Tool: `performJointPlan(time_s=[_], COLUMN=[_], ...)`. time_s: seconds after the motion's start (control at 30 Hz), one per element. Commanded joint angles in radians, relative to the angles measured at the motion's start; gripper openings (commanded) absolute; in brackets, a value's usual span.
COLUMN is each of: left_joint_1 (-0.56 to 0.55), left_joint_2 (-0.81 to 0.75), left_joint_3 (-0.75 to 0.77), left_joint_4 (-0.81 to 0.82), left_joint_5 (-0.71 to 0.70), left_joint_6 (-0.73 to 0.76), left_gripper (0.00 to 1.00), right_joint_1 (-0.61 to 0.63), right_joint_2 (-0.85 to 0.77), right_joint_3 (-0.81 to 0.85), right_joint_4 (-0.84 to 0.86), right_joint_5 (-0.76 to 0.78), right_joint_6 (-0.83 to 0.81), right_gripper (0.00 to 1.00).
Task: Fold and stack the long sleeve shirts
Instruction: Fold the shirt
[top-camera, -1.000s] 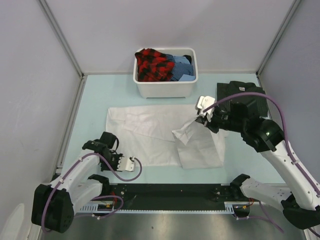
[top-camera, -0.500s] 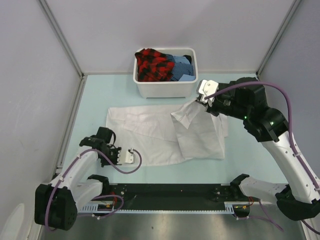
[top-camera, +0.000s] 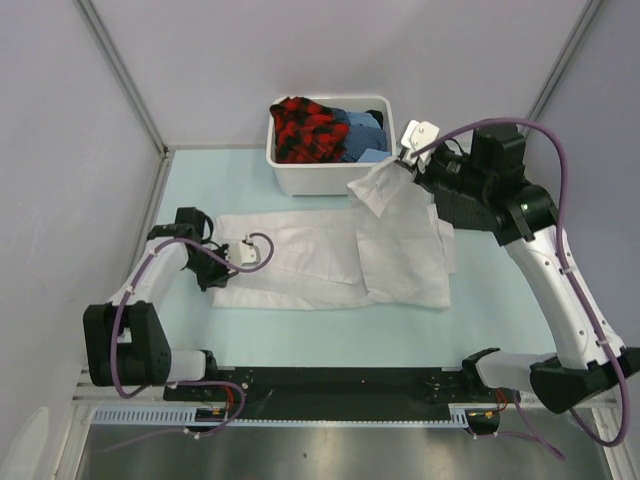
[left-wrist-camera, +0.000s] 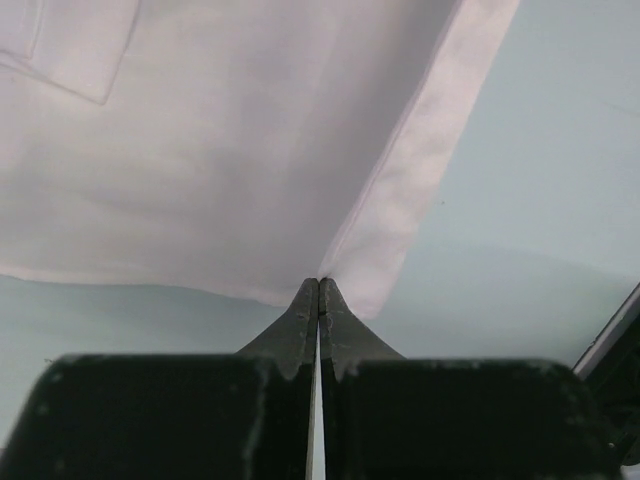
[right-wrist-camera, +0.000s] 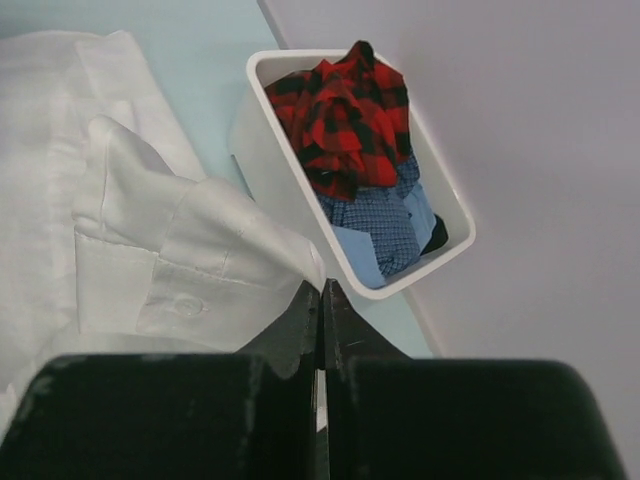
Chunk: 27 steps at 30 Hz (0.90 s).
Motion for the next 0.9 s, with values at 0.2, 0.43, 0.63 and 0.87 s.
performJointPlan(time_s=[0.2,0.43,0.63,0.87], left_joint_1=[0.021,0.03,0.03,0.031], left_joint_2=[0.137,0.228,0.32,0.388], left_joint_3=[0.128,0.191,0.263,0.294], left_joint_4=[0.106,0.172,0.199,0.198], left_joint_5=[0.043,0.02,0.016,-0.001], left_joint_6=[-0.115,-0.155,-0.192,-0.182], left_gripper=[0.0,0.0,0.0,0.0], right_joint_1=[-0.077,-0.111,-0.125,-0.126], right_joint_2=[0.232,0.34,0.416,0.478], right_joint_3=[0.179,0.245,0.294,0.296], right_joint_4=[0.2,0.248,0.271,0.321], right_joint_5=[-0.146,-0.192,-0.22,-0.275], right_joint_6=[-0.108,-0.131,-0.157,-0.185], right_gripper=[0.0,0.0,0.0,0.0])
